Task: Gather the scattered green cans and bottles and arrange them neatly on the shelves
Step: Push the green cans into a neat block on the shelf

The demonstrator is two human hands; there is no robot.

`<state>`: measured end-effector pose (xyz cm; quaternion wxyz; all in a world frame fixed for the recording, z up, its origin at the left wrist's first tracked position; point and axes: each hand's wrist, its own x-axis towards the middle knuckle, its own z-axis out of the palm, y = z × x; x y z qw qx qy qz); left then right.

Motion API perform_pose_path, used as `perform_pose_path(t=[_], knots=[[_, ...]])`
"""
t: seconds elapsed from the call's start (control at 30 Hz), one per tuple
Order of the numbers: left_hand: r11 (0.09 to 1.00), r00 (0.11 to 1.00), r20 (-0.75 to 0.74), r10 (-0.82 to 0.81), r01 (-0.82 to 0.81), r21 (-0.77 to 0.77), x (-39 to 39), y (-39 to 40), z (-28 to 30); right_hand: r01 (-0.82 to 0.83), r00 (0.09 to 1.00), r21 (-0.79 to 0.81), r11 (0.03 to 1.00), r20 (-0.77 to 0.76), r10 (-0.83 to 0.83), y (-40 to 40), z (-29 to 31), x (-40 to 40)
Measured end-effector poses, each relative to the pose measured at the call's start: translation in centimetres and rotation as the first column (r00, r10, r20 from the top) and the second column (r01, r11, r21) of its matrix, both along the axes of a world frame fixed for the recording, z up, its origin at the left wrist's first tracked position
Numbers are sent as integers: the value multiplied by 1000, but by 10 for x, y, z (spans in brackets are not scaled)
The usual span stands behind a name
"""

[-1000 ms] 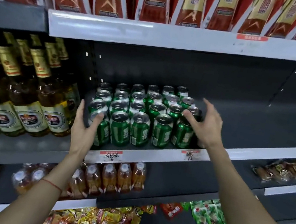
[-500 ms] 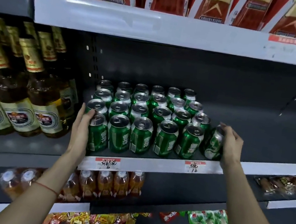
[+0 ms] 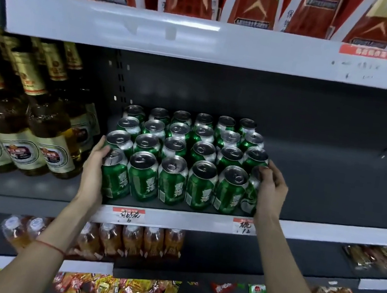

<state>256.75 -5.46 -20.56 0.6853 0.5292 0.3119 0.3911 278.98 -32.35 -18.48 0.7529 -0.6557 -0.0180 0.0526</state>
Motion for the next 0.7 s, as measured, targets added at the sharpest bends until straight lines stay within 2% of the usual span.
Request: perform_pose_path(t=[0.1,0.23,0.37,0.47,0.53,0.6,0.63,0.7], knots=[[998,998,5,56,-56,6,3,-1,-1,13,1000,-27,1000,17,-13,5,1,-4],[999,999,-13,36,-36,35,3,-2,1,7,999,-14,1000,36,-7,6,1,-3],[996,996,-89,2,6,87,-4,0,1,-89,996,-8,996,-2,89,-3,0,4],[985,985,-167,50,-21,172,-7,-7,5,-159,987,-64,985,2,159,-14,9,9],[953,972,-181,150,-93,289,-9,-20,12,-162,978,-135,978,110,177,-23,20,11],[868,948,-194,254,-134,478,-9,-38,23,-149,928,-284,947,292,233,-29,31,10],[790,929,-218,300,-114,602,-7,-48,29,-145,876,-383,912,379,298,-30,33,8],[557,880,-279,385,19,830,3,-68,37,-149,748,-612,777,444,493,-28,40,0]])
